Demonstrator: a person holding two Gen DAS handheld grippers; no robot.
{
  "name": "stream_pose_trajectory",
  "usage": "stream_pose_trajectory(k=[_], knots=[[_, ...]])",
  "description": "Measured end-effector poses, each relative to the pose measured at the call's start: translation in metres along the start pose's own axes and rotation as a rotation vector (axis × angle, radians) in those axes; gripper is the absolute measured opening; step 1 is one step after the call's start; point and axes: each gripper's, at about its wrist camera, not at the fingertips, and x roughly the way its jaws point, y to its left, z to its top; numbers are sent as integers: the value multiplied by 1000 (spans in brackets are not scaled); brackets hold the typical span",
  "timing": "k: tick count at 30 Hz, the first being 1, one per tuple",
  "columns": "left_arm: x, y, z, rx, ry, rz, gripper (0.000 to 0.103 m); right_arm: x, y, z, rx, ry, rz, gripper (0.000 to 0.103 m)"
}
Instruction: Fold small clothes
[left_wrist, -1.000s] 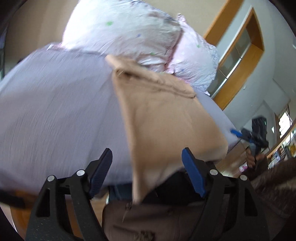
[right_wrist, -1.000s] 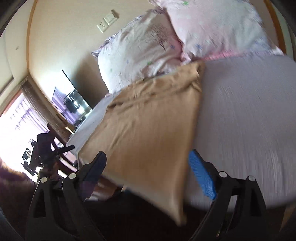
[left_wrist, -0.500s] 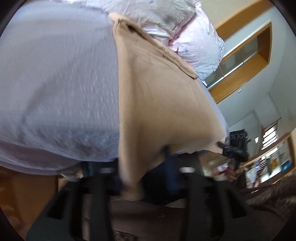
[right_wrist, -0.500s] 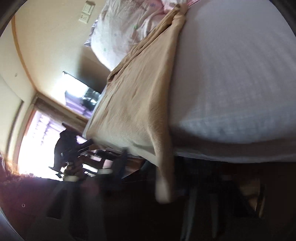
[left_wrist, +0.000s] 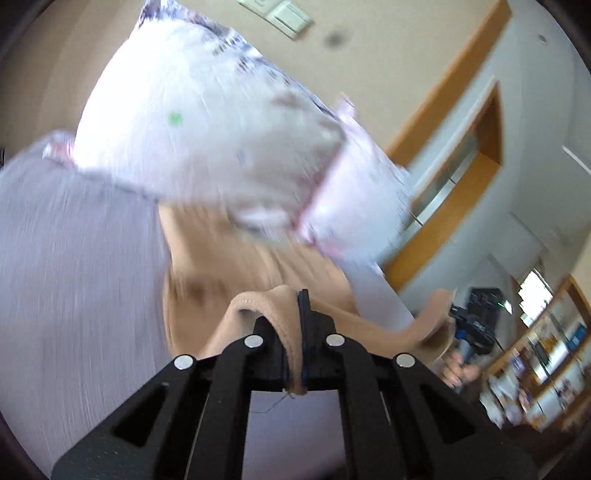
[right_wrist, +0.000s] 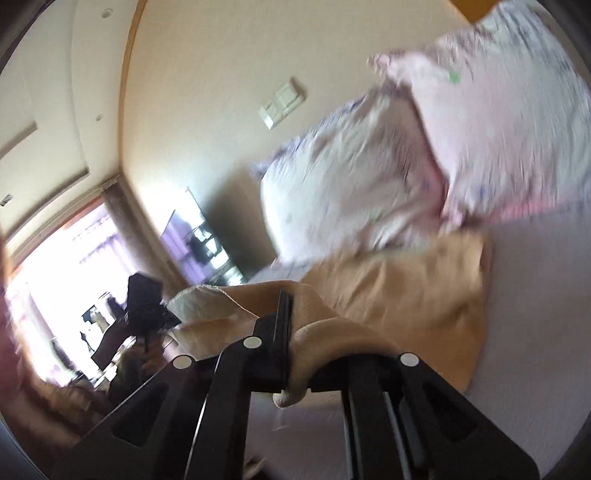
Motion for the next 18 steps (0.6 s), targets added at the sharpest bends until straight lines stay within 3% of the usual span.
stream_pose_trajectory(k=[2,5,9,11,13,15,16,17,18], knots=[[40,18,34,-24,-16,72,4,32,-24,24,40,-9,-79,7],[103,56,63,-95,42,175,4,92,-76,40,118,38,-254,7],[170,106,63,-230,168,259,4,155,-154,28,298,196,-480,7],[185,124,59,-311,198,252,5,171,-178,23,404,248,-502,8],[185,132,57,-366,195,215,6,179,-185,30,422,239,-468,13],[170,139,57,-421,169,170,11,179,-182,39,410,193,-402,38],[165,140,59,-433,154,164,26,174,-176,46,391,138,-395,77],[153,141,61,-445,121,171,35,167,-169,49,370,84,-404,102],[142,140,64,-447,94,183,50,155,-159,51,334,16,-381,102]])
